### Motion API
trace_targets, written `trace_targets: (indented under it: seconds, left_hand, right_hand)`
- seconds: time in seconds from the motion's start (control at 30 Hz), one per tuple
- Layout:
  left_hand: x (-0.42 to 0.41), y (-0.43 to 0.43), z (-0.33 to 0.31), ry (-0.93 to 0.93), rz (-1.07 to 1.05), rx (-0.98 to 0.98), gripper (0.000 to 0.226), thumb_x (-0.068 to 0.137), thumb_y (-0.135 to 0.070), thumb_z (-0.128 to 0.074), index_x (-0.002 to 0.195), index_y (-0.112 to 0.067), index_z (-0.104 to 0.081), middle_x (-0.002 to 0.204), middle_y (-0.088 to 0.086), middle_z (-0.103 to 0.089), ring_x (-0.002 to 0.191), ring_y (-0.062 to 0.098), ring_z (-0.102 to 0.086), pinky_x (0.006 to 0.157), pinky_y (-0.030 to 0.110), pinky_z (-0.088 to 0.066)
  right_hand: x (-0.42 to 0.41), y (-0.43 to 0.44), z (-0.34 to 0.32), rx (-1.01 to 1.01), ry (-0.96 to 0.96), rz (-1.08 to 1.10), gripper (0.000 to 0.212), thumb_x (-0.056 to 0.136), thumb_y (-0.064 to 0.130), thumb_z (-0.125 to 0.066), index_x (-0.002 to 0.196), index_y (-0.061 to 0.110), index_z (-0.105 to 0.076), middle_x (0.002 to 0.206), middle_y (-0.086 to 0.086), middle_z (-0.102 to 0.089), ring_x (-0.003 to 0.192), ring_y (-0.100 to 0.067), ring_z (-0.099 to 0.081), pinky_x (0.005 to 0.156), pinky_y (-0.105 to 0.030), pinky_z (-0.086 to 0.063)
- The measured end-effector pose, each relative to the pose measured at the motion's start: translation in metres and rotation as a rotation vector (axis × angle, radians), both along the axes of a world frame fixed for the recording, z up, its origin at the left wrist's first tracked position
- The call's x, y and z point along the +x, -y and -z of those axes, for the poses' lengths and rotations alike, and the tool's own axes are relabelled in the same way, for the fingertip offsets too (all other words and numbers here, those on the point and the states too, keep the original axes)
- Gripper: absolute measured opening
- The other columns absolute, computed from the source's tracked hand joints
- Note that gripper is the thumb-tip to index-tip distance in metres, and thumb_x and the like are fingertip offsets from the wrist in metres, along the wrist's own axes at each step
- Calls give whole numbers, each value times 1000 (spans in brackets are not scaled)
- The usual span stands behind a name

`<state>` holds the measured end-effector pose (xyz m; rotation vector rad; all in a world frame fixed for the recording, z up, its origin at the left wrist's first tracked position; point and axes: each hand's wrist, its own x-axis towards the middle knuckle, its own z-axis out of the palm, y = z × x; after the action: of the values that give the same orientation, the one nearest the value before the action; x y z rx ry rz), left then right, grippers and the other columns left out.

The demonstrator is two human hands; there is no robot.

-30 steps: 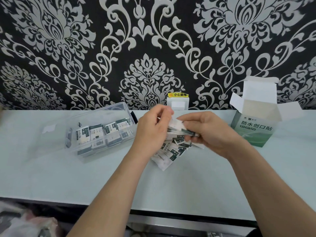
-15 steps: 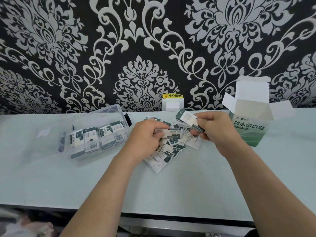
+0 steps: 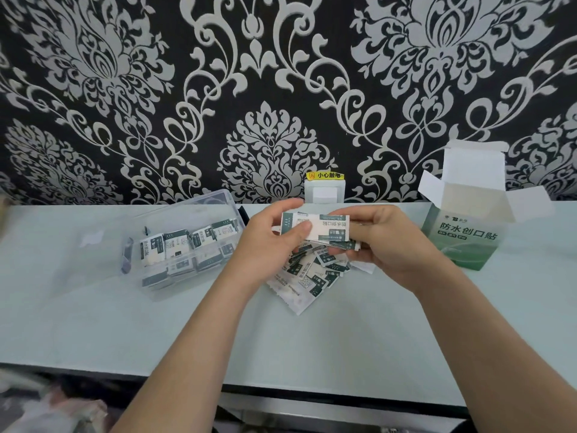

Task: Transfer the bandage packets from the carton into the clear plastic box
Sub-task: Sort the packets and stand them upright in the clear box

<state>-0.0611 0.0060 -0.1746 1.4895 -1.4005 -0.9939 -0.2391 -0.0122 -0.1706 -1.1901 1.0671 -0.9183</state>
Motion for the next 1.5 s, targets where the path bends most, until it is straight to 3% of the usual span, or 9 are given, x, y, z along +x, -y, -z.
trace_targets:
  seconds: [0.2,0.3,0.4,0.5,0.67,0.8,0.9,1.03,1.5]
  left_hand:
    - [-4,-5,-5,-185,102,115,16,90,-7,-64,101,-17,-68,70,12,-68,54,16,-61,53,22,-52]
    - [-3,-6,-7,-193,64,123,15,87,-3,-67,97,-14,-68,60,3,-68,51,12,-62,53,19,-53]
    - [-4,-6,-7,-165,43,127,16,84,-3,-68,95,-14,-69,60,4,-66,53,13,-61,56,21,-54]
    - [-6,-7,-8,-225,34,137,13,85,-1,-65,91,-11,-70,62,6,-64,50,12,-58,52,20,-50]
    - [-5,-10,-11,-322,24,50,14,89,-23,-67,101,-17,-70,92,6,-67,72,9,-62,59,22,-52]
    - [-4,-19,-11,104,181,-202,91,67,-32,-86,136,-54,-31,146,-21,-32,131,-6,-34,98,13,-40]
    - [-16,-28,-8,456,336,-293,127,55,-36,-92,142,-60,-2,154,-29,8,144,-3,5,103,11,-31]
    - [-20,-26,-2,581,325,-381,121,59,-38,-88,144,-53,-3,157,-19,8,146,5,8,115,41,-29]
    - [-15,-24,-3,664,245,-364,78,63,-30,-76,132,-36,-41,136,-12,-18,129,13,-23,96,36,-45]
  right_hand:
    - [7,1,-7,154,98,13,26,96,4,-43,98,2,-69,89,-17,-72,70,-20,-68,60,-26,-56]
    - [4,1,-9,-197,-343,90,17,95,14,-50,107,18,-60,104,-1,-63,95,-17,-62,74,-32,-51]
    - [6,-10,-15,-504,-774,-152,43,87,22,-62,126,27,-46,117,12,-52,104,-12,-51,89,-31,-42]
    - [25,-16,-8,-635,-1083,-310,47,87,23,-54,130,26,-36,93,18,-49,94,-16,-46,89,-37,-33]
    - [34,-7,0,-327,-654,-221,17,94,13,-43,103,6,-55,74,-1,-51,66,-21,-52,60,-34,-47]
    - [32,-8,-1,119,-106,-144,16,90,6,-45,94,0,-59,58,0,-36,47,-13,-34,47,-25,-41]
    - [32,-10,-5,236,61,-169,15,87,2,-46,75,8,-53,55,-4,-37,48,-17,-40,46,-24,-39]
    - [39,-11,0,183,-108,-177,14,89,7,-46,89,3,-59,70,-14,-55,63,-25,-56,49,-26,-40]
    - [35,-10,5,189,-55,-313,23,72,-3,-47,91,-5,-59,96,-22,-63,90,-30,-68,73,-39,-58]
